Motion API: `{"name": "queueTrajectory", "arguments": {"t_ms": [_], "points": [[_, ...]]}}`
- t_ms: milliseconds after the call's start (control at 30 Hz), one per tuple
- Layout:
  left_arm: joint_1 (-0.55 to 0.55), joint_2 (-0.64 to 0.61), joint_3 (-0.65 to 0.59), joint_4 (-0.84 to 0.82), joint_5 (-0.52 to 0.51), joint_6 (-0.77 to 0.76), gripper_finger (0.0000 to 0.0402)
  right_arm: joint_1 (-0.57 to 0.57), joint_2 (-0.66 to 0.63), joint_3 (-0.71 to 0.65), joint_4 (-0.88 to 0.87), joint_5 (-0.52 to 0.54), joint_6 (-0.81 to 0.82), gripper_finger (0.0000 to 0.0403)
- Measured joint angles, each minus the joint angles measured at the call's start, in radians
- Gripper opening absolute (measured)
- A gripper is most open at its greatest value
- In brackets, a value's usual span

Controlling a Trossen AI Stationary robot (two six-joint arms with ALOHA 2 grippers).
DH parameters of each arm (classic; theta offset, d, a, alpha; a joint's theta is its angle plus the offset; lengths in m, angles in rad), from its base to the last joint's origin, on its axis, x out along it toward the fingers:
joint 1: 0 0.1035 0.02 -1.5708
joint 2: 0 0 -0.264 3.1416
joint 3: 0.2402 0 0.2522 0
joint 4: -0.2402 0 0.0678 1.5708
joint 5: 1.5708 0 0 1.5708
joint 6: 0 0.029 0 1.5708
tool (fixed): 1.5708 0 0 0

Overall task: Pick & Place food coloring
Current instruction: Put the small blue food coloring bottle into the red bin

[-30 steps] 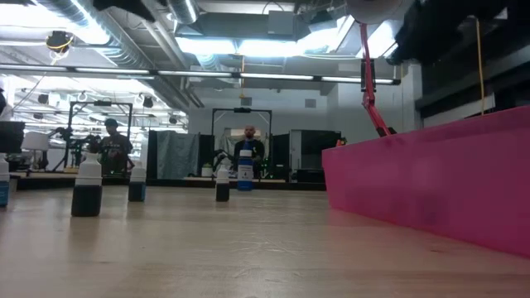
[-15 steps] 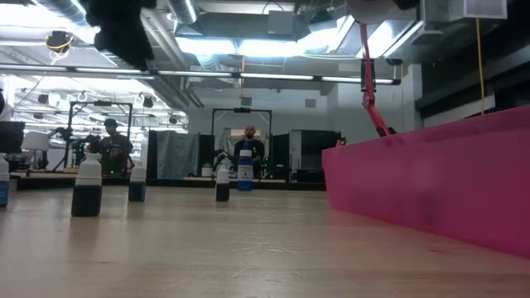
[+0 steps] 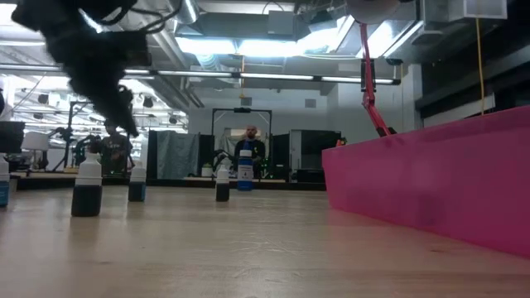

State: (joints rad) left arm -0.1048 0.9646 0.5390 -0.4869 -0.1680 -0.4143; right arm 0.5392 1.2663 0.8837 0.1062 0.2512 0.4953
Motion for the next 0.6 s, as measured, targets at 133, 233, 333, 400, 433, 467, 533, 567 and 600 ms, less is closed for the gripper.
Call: {"name": "queueTrajectory", "arguments": {"t_ms": [133,233,333,400,433,467,533,567,600], "points": [[-0.061,0.000,-0.069,0.073,0.037,0.007,0.0224,0.000,0.000,0.000,-0.004,0.002,0.001,0.0155],[-0.119,0.000,-0.112,0.147,0.024,0.013,0.0224,0.000,0.000,0.000,-0.011,0.014,0.000,0.0155],[-0.168,0.000,-0.145,0.205,-0.040,0.068,0.0224,0.000,0.000,0.000,-0.021,0.015,0.001,0.0155],[-0.188,0.000,-0.171,0.220,-0.066,0.097,0.0224,0.000,0.000,0.000,-0.026,0.016,0.008,0.0155],[-0.191,0.000,-0.182,0.223,-0.067,0.108,0.0224,0.000,0.000,0.000,-0.028,0.016,0.018,0.0155],[-0.192,0.000,-0.194,0.227,-0.067,0.120,0.0224,0.000,0.000,0.000,-0.031,0.017,0.024,0.0155],[-0.190,0.000,-0.219,0.240,-0.066,0.145,0.0224,0.000,0.000,0.000,-0.032,0.017,0.027,0.0155],[-0.189,0.000,-0.231,0.251,-0.062,0.165,0.0224,0.000,0.000,0.000,-0.032,0.017,0.027,0.0155],[-0.188,0.000,-0.241,0.267,-0.052,0.190,0.0224,0.000,0.000,0.000,-0.032,0.017,0.027,0.0155]]}}
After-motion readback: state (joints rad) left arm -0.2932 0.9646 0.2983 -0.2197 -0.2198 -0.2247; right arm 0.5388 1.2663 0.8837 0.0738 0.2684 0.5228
